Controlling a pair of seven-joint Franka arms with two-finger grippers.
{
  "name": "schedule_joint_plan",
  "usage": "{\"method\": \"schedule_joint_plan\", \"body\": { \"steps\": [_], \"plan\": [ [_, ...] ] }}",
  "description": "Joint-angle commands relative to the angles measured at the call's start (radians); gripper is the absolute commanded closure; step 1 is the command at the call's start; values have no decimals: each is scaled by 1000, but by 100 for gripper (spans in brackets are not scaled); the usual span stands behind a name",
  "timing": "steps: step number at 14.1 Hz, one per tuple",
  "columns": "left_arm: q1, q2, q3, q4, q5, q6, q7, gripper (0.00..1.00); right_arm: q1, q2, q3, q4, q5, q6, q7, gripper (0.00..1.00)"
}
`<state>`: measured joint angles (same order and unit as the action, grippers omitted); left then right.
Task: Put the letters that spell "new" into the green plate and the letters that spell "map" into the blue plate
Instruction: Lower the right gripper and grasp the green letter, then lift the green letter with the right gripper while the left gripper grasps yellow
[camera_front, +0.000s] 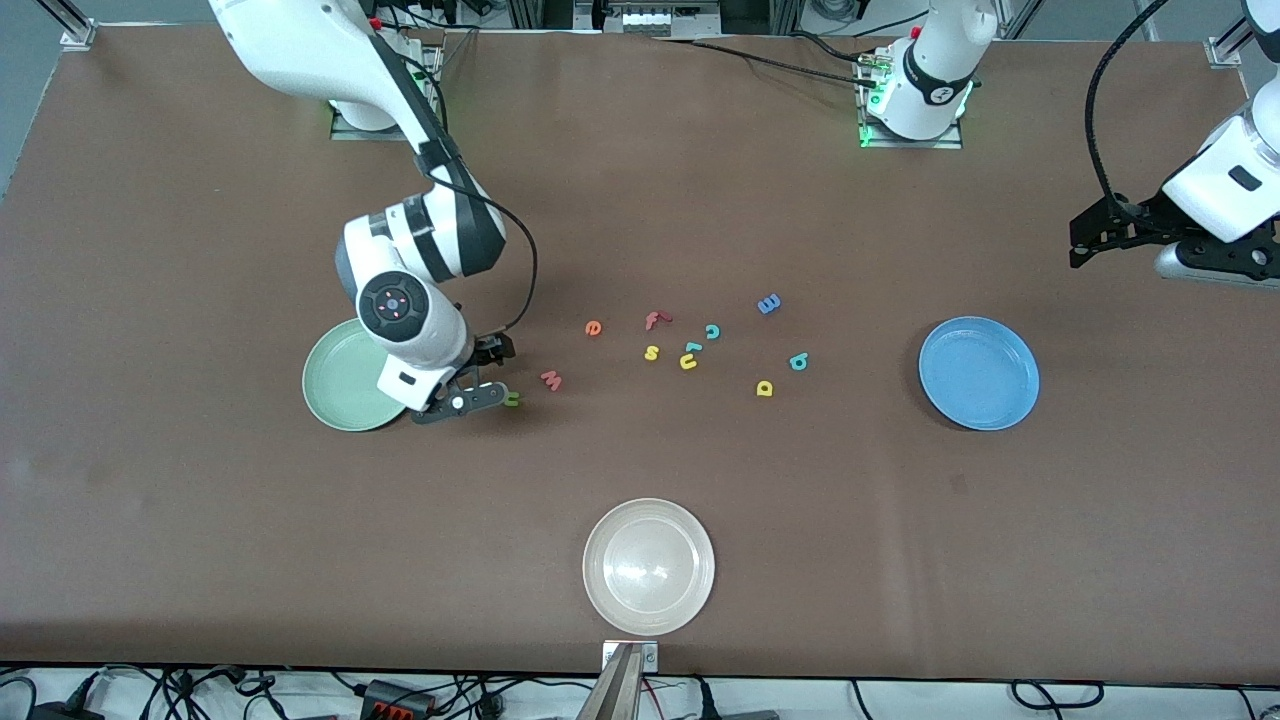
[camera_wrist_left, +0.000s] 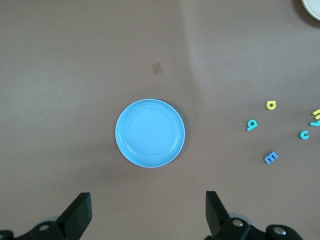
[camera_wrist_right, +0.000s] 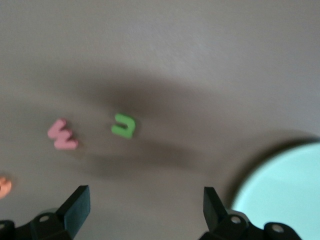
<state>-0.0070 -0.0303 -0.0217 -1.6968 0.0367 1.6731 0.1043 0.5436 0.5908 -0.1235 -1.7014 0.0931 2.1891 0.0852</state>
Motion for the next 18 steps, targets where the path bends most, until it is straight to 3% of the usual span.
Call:
{"method": "schedule_joint_plan", "body": {
  "steps": [1, 3, 6, 9, 18],
  "plan": [
    [1, 6, -1, 22, -9, -16, 17, 0, 18, 64, -10, 28, 46, 84, 5, 5],
    [1, 6, -1, 20, -11, -16, 15, 0, 58, 99, -10, 42, 50, 148, 5, 15],
    [2, 13, -1, 22, -11, -16, 15, 0, 56, 130, -10, 58, 46, 159, 5, 20],
    [-2, 21, -1, 22, -15, -16, 11, 0, 55, 145, -10, 72, 45, 159, 4, 37],
    [-137, 288, -27, 26, -11, 38, -3, 0, 33, 167, -12, 83, 68, 158, 11, 52]
  ]
}}
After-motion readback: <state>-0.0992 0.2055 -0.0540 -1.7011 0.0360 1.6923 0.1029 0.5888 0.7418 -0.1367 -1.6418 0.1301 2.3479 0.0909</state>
